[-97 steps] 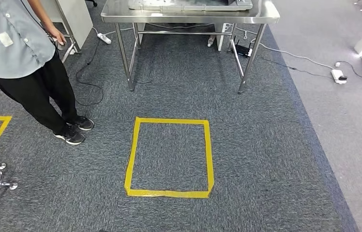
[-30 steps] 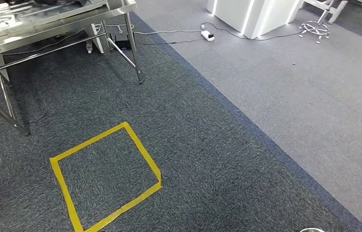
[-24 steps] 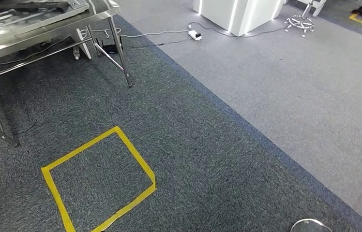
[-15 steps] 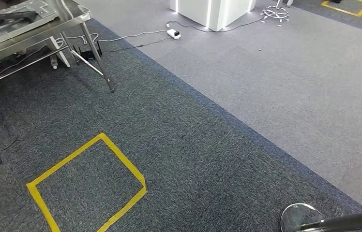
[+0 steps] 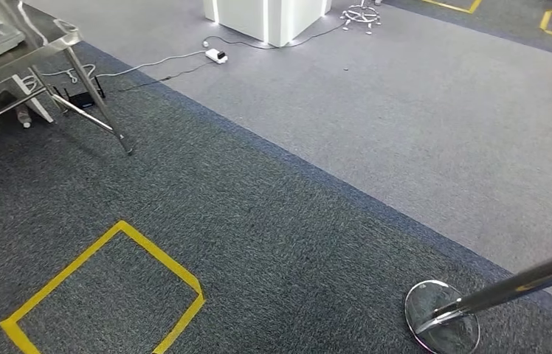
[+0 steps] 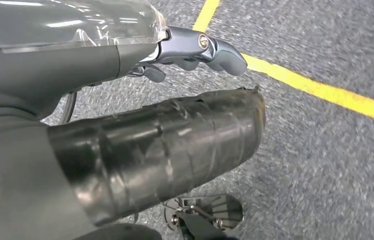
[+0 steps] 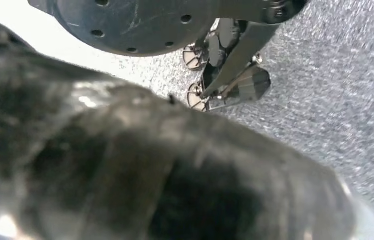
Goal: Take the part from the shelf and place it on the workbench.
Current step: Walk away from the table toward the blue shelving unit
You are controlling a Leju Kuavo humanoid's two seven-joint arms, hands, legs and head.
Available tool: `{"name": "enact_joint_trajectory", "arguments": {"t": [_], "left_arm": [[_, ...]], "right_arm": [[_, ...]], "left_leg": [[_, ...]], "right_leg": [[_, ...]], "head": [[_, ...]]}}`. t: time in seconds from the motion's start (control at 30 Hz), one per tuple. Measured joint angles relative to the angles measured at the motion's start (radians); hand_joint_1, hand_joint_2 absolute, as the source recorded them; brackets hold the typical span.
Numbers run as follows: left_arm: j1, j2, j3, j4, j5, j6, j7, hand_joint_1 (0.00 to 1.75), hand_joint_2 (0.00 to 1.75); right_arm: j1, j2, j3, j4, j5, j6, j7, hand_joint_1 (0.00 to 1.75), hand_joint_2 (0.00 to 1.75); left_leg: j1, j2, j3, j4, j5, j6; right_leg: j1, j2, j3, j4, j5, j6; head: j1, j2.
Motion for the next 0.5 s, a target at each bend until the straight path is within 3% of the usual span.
{"name": "enact_joint_trajectory", "arguments": {"t": [0.03, 0.1, 0.17, 0.23, 0.27, 0.3, 0.37, 0.43, 0.47, 0.5], "left_arm": [[0.000, 0.000, 0.000, 0.000, 0.000, 0.000, 0.000, 0.00, 0.00], [-0.001, 0.000, 0.001, 0.000, 0.000, 0.000, 0.000, 0.00, 0.00], [-0.003, 0.001, 0.001, 0.000, 0.000, 0.000, 0.000, 0.00, 0.00], [-0.006, 0.001, 0.002, 0.000, 0.000, 0.001, 0.000, 0.00, 0.00], [-0.008, 0.001, 0.002, 0.000, 0.000, 0.001, 0.001, 0.00, 0.00], [-0.008, 0.001, 0.002, 0.000, 0.000, 0.001, 0.001, 0.00, 0.00], [-0.006, 0.000, 0.002, 0.000, 0.000, 0.001, 0.000, 0.00, 0.00], [-0.002, 0.000, 0.002, 0.000, 0.000, 0.001, 0.000, 0.00, 0.00], [0.000, 0.000, 0.002, 0.000, 0.000, 0.001, 0.000, 0.00, 0.00], [0.002, 0.000, 0.002, 0.000, 0.000, 0.001, 0.000, 0.00, 0.00]], "right_arm": [[0.001, 0.000, 0.000, 0.000, 0.000, 0.000, 0.000, 0.00, 0.00], [0.000, -0.001, 0.000, 0.000, 0.003, 0.001, 0.000, 0.00, 0.00], [-0.002, 0.001, 0.000, 0.001, 0.008, 0.002, 0.000, 0.00, 0.00], [-0.002, 0.001, 0.000, 0.002, 0.011, 0.003, 0.000, 0.00, 0.00], [-0.001, 0.000, 0.000, 0.002, 0.013, 0.003, 0.000, 0.00, 0.00], [-0.001, 0.000, 0.000, 0.002, 0.014, 0.003, 0.000, 0.00, 0.00], [-0.003, -0.001, 0.000, 0.002, 0.015, 0.003, 0.000, 0.00, 0.00], [-0.004, -0.001, 0.000, 0.002, 0.017, 0.004, 0.001, 0.00, 0.00], [-0.004, -0.001, 0.000, 0.002, 0.018, 0.004, 0.001, 0.00, 0.00], [-0.004, -0.001, 0.000, 0.002, 0.019, 0.004, 0.001, 0.00, 0.00]], "left_leg": [[0.002, 0.013, 0.001, 0.002, -0.003, -0.005], [0.005, 0.034, 0.005, 0.014, -0.014, -0.021], [0.003, 0.051, 0.008, 0.026, -0.027, -0.040], [0.004, 0.067, 0.016, 0.028, -0.034, -0.053], [0.008, 0.063, 0.020, 0.030, -0.037, -0.060], [0.011, 0.044, 0.017, 0.042, -0.050, -0.064], [0.015, -0.015, -0.018, 0.127, -0.107, -0.068], [0.012, -0.047, -0.085, 0.263, -0.170, -0.060], [0.009, -0.050, -0.111, 0.310, -0.180, -0.055], [0.006, -0.052, -0.123, 0.321, -0.168, -0.048]], "right_leg": [[-0.007, -0.008, 0.024, -0.039, 0.025, 0.006], [-0.014, -0.049, 0.100, -0.169, 0.080, 0.015], [-0.012, -0.074, 0.137, -0.241, 0.098, 0.007], [-0.007, -0.059, 0.133, -0.243, 0.093, -0.011], [-0.006, -0.049, 0.132, -0.242, 0.094, -0.019], [-0.006, -0.038, 0.131, -0.243, 0.095, -0.027], [-0.003, -0.017, 0.130, -0.245, 0.098, -0.041], [0.005, 0.009, 0.128, -0.245, 0.099, -0.050], [0.010, 0.024, 0.127, -0.245, 0.100, -0.053], [0.015, 0.040, 0.128, -0.245, 0.099, -0.055]], "head": [[0.000, 0.000], [0.000, 0.000], [-0.003, 0.000], [-0.006, 0.000], [-0.007, 0.000], [-0.007, 0.000], [-0.007, 0.000], [-0.007, 0.000], [-0.007, 0.000], [-0.007, 0.000]]}}
